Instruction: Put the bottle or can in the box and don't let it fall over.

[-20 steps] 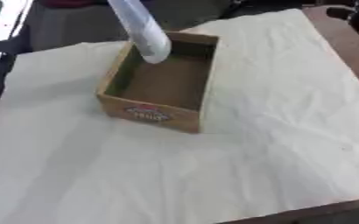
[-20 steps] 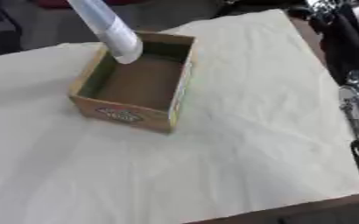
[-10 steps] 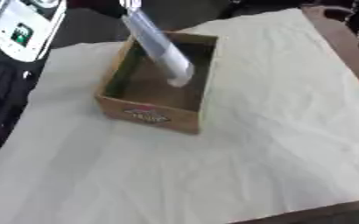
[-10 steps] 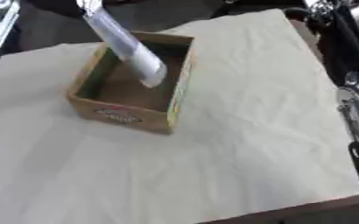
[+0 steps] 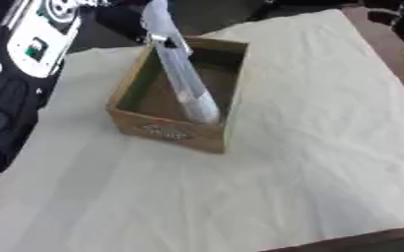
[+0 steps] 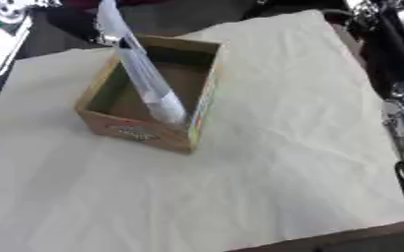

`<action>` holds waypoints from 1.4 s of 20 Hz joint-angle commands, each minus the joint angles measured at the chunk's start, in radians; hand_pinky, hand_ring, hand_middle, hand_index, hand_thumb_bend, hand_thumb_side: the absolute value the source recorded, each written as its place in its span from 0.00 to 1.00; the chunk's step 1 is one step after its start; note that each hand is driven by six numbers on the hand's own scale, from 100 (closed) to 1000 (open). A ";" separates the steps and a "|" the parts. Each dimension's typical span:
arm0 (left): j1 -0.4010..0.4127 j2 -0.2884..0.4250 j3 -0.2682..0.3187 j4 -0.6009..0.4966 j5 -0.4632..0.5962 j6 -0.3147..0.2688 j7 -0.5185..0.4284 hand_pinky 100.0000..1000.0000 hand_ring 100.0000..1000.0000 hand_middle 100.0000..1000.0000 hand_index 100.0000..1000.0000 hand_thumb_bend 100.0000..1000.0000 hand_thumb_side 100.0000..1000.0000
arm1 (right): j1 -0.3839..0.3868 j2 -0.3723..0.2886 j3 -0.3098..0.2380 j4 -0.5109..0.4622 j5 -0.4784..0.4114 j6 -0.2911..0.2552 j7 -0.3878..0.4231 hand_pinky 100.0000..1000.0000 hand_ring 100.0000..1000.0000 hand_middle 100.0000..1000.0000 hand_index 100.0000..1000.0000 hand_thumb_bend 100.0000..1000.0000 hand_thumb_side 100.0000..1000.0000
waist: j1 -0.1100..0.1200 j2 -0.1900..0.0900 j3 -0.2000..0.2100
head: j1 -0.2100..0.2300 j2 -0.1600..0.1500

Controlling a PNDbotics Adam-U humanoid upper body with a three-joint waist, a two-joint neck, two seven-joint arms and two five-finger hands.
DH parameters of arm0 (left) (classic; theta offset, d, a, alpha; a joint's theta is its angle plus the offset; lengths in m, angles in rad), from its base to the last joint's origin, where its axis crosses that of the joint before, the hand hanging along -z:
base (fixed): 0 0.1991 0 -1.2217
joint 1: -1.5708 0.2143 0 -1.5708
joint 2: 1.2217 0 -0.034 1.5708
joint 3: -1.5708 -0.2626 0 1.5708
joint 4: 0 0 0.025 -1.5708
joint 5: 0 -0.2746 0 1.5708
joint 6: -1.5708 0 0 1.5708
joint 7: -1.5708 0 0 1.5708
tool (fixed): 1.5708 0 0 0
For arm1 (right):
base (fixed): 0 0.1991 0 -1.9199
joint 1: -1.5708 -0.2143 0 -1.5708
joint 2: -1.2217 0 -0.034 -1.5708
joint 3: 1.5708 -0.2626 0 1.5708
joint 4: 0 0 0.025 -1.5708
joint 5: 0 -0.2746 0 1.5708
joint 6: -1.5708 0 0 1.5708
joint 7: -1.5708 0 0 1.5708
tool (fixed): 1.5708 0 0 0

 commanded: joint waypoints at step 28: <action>0.013 0.120 0.111 -0.154 0.079 0.049 -0.082 0.78 0.76 0.77 0.86 0.79 0.44 | 0.001 -0.025 -0.009 -0.005 -0.007 0.001 -0.009 0.85 0.80 0.76 0.86 0.00 0.65 | -0.016 -0.041 0.024 | -0.013 0.007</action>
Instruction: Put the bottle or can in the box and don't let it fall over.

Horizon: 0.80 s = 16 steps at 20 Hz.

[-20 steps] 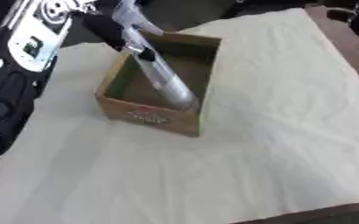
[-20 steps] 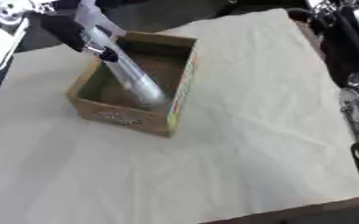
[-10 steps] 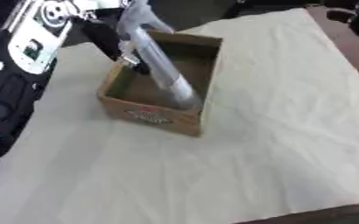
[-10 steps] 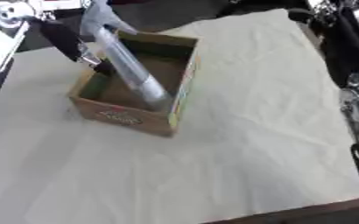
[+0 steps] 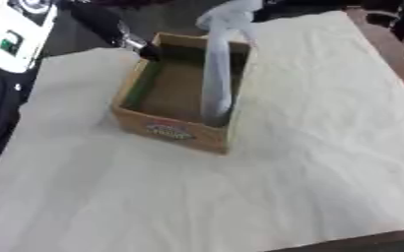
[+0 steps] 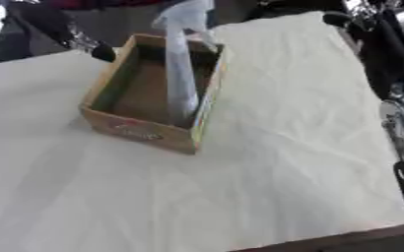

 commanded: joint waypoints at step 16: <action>0.258 0.289 0.175 -0.361 0.262 0.200 0.280 0.75 0.71 0.72 0.86 0.06 0.51 | 0.012 -0.045 -0.038 -0.016 -0.015 -0.018 -0.033 0.85 0.80 0.76 0.86 0.00 0.63 | -0.059 -0.057 0.046 | -0.023 0.017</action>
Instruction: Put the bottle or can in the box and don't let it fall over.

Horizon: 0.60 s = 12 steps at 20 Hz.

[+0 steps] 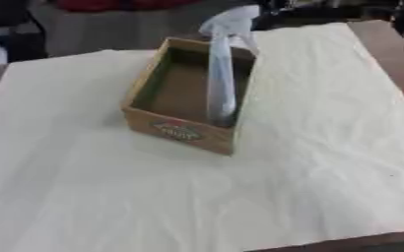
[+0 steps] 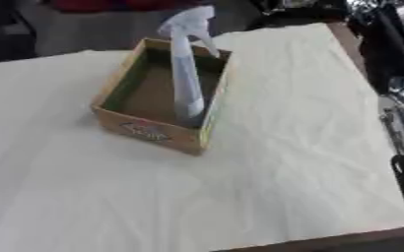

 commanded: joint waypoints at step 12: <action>0.263 -0.005 0.128 -0.246 0.248 0.063 0.248 0.75 0.69 0.71 0.85 0.00 0.66 | -0.010 -0.028 -0.034 -0.026 -0.016 -0.015 -0.031 0.85 0.83 0.77 0.86 0.00 0.63 | -0.040 -0.024 0.026 | 0.030 0.019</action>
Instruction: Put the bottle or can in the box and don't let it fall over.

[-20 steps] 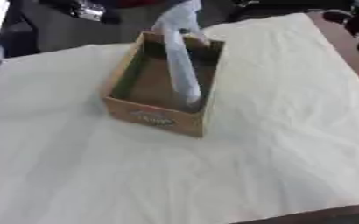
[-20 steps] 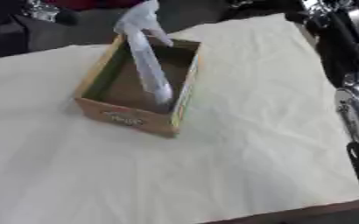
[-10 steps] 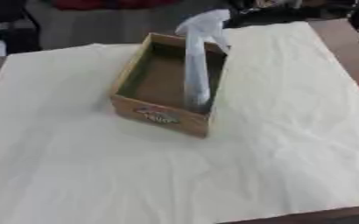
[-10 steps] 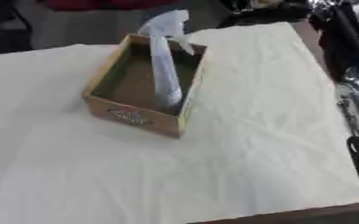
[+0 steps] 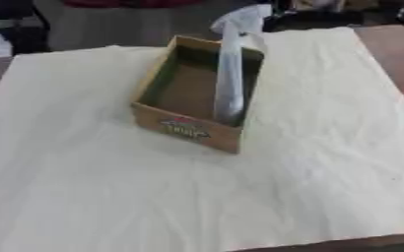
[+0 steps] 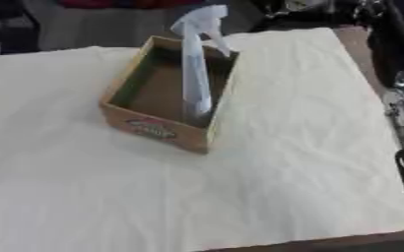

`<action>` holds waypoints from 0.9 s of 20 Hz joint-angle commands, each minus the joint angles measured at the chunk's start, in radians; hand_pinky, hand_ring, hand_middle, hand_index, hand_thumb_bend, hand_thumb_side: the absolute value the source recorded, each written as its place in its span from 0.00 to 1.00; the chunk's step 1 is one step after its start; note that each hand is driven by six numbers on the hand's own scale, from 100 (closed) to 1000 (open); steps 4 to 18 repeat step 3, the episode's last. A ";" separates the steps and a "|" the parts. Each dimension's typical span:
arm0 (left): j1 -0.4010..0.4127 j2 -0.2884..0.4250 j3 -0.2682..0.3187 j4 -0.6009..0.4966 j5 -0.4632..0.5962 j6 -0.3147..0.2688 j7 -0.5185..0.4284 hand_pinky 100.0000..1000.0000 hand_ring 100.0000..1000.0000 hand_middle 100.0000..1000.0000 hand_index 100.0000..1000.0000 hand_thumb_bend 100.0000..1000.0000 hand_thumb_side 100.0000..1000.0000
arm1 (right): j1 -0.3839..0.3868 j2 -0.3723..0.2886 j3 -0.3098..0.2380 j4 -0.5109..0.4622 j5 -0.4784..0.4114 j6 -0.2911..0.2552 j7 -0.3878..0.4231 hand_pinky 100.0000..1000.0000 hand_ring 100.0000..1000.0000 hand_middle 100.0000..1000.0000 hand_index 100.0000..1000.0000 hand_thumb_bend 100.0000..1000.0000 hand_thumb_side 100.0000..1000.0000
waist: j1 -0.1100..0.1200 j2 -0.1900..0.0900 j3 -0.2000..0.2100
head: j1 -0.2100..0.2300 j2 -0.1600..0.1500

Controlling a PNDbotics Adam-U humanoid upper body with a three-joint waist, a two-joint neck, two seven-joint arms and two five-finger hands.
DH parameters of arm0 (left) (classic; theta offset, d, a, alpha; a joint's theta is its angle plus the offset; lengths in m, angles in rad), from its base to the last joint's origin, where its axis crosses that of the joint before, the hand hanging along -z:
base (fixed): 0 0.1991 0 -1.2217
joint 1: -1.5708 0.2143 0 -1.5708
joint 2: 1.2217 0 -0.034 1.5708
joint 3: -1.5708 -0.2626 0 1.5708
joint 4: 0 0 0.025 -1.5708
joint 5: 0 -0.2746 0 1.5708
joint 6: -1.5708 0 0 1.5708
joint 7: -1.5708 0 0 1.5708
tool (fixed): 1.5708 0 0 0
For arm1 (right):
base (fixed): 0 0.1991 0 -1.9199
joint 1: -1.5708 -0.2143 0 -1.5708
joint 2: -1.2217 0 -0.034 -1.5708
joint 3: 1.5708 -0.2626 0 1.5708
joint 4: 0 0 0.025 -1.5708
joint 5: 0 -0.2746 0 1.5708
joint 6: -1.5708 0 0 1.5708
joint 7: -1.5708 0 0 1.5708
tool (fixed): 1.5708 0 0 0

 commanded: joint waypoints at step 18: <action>0.104 -0.045 0.070 -0.097 0.094 -0.015 0.094 0.75 0.69 0.71 0.86 0.00 0.65 | -0.014 -0.017 -0.015 -0.023 -0.008 -0.006 -0.007 0.85 0.83 0.78 0.86 0.00 0.63 | -0.003 -0.018 -0.001 | 0.022 0.004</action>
